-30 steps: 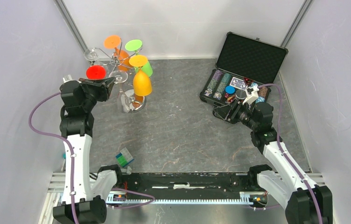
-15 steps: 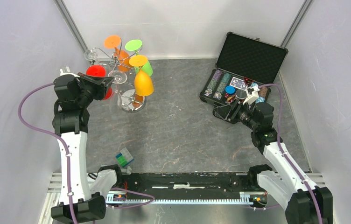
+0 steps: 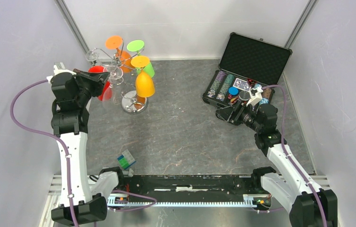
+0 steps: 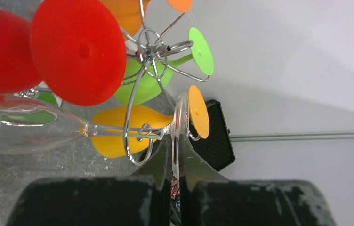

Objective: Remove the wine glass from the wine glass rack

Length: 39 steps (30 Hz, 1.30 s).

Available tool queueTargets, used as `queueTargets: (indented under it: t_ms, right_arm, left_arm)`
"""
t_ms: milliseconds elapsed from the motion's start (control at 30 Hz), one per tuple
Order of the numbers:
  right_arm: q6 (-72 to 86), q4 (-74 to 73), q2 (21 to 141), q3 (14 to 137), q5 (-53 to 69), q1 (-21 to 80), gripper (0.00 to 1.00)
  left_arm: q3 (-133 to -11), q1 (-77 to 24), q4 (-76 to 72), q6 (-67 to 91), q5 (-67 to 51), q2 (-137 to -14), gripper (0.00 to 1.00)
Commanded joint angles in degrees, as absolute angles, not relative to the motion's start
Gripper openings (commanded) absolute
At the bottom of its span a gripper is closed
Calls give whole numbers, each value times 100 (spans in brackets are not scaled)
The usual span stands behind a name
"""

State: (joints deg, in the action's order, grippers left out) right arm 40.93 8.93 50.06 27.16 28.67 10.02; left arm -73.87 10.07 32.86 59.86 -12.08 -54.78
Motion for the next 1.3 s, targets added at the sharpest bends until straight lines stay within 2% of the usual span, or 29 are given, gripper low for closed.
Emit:
queueTargets:
  t_ms: [0, 400, 900, 1033, 1267]
  right_arm:
    - [4056, 953, 4920, 2773, 2988, 1018, 70]
    - [4068, 1240, 4814, 2664, 3066, 1020, 79]
    - [4468, 2678, 4845, 2374, 3688, 1240, 84]
    - [4327, 3662, 4912, 2279, 3929, 1827, 92]
    - [3524, 4267, 5491, 2716, 3760, 3205, 91]
  left_arm:
    - [-7431, 1037, 2315, 5669, -1507, -5626, 2]
    - [-7516, 1028, 1872, 5726, -3368, -6188, 2]
    - [-6909, 1015, 2103, 6179, -4232, -5590, 2]
    - [-6810, 711, 2092, 6187, -4364, -5476, 2]
    - [-6741, -507, 1949, 6451, -4053, -5398, 2]
